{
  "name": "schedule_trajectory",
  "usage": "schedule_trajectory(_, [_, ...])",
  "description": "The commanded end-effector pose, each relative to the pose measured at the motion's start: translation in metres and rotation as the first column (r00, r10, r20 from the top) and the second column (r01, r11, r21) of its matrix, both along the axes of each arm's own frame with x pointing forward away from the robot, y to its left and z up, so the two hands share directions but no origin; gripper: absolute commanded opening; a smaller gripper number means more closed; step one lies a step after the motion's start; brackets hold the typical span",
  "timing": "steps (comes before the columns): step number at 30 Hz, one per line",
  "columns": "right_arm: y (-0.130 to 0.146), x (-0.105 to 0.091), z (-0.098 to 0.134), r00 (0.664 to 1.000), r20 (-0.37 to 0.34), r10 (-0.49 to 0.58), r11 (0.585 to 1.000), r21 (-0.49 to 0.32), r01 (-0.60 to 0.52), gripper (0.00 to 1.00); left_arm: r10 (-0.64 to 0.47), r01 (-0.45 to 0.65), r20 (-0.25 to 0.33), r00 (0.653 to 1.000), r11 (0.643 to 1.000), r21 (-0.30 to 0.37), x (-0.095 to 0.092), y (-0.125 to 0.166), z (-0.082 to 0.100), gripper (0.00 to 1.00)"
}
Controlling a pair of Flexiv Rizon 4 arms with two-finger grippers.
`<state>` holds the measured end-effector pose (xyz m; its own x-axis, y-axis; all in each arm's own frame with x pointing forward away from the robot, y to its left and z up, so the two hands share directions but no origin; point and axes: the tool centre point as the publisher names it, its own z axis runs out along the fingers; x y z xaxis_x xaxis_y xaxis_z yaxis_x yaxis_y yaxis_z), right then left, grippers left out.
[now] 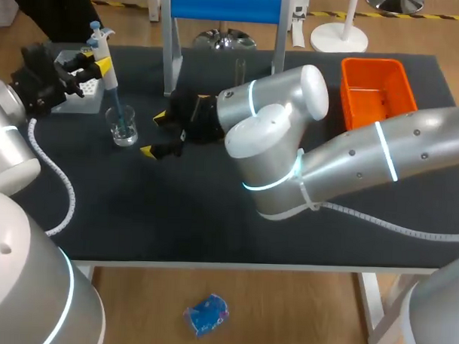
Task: Invert the test tube, pick up the pipette, mount the tip to pipette, aspirate from beaker and dispense into the tube, eject the tip, return the pipette, and cap with the stopper.
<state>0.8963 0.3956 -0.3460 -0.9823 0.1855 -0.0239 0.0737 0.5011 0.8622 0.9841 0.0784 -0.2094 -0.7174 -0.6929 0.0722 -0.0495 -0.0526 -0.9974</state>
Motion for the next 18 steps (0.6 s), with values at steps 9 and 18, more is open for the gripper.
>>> schedule_trajectory(9, [0.0007,-0.0003,-0.0017,1.0,0.002,-0.002,1.0,0.005,0.002,1.0,0.002,-0.002,-0.001,1.0,1.0,-0.004,0.0009,-0.0017,-0.0031,0.0])
schedule_trajectory(18, [0.0007,-0.0003,-0.0017,1.0,0.002,-0.002,1.0,0.005,0.002,1.0,0.003,-0.003,0.0,1.0,1.0,-0.006,0.0005,-0.0016,-0.0031,0.0])
